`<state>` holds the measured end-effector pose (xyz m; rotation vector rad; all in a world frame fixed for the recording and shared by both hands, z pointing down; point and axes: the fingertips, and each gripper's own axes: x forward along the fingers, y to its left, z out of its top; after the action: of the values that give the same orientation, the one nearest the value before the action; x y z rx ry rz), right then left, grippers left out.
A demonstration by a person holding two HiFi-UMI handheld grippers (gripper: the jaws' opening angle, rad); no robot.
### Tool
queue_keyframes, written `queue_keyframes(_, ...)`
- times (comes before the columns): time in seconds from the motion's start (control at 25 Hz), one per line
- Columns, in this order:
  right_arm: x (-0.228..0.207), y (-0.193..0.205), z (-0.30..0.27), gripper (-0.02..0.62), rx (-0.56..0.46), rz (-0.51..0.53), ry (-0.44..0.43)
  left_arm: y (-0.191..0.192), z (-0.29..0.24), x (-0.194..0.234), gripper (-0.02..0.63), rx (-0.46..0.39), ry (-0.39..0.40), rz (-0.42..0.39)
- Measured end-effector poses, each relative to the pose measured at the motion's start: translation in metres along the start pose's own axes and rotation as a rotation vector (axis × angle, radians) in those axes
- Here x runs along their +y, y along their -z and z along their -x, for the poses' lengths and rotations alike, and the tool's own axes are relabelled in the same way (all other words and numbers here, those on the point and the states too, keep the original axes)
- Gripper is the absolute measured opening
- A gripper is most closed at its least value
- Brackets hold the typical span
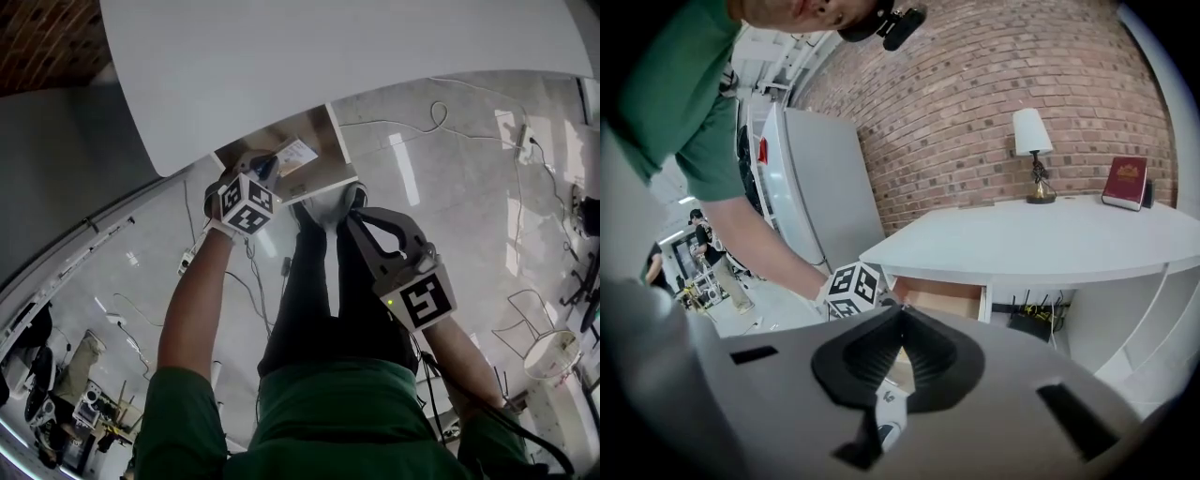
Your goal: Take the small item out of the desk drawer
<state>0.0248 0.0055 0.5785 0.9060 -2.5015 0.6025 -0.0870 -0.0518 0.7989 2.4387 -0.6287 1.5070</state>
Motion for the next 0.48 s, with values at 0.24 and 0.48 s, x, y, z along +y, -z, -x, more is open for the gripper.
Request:
queue_keyframes(0.24,-0.001,-0.020,0.014,0.003,-0.012,-0.003,-0.005,-0.024,0.032,-0.014,0.021,-0.045,-0.009,0.033)
queue_keyframes(0.48,-0.009,-0.056,0.028,0.003,-0.057,-0.011,-0.002,-0.058,0.074,-0.015,0.021,-0.129,-0.064,0.121)
